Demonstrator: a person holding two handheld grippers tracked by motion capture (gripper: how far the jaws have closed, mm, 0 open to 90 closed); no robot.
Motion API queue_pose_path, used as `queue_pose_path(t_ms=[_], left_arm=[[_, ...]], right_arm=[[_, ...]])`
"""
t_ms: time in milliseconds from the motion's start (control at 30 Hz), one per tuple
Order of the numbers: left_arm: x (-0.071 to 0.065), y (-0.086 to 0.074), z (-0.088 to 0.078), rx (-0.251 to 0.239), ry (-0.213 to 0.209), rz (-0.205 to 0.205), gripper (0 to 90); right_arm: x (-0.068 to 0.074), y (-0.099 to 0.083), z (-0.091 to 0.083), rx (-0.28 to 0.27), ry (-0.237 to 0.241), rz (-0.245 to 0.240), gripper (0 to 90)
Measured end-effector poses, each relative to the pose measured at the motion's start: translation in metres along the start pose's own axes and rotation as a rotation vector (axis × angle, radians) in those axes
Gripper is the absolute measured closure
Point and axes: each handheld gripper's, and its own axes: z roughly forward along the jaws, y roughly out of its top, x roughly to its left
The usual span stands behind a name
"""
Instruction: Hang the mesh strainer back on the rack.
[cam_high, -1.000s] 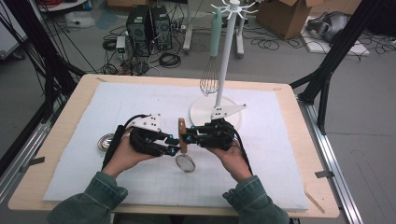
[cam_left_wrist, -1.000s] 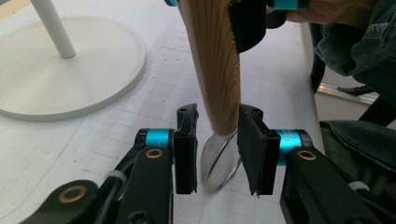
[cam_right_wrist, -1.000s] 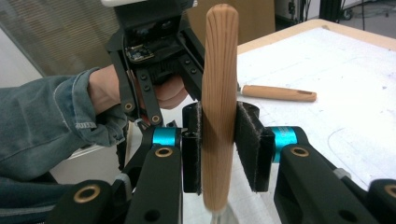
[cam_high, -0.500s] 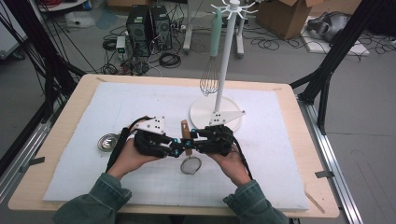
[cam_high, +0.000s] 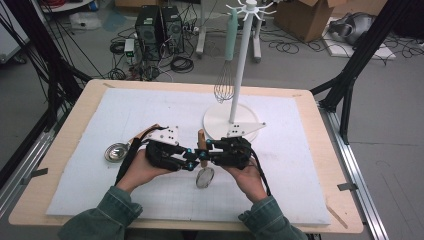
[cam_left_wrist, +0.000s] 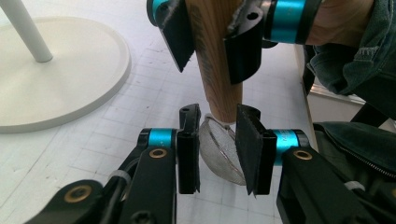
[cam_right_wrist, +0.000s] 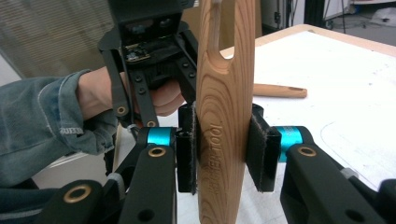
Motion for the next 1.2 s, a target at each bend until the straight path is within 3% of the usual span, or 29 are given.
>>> queue_pose_path(t_ms=[333,567,733,1200], left_arm=[[-0.002,-0.001,-0.008,-0.026,0.002,-0.004,64.3],[-0.004,-0.006,-0.018,-0.044,0.034,-0.019,58.6],[-0.005,-0.014,-0.035,-0.077,0.078,-0.038,51.6],[-0.010,-0.044,-0.080,-0.146,0.249,-0.102,30.9]], right_arm=[[0.005,0.001,-0.004,-0.025,-0.070,-0.001,68.6],[0.001,0.006,-0.019,-0.043,-0.120,0.009,68.6],[-0.002,0.014,-0.033,-0.047,-0.152,0.009,68.6],[-0.021,0.048,-0.066,-0.034,-0.223,0.008,68.6]])
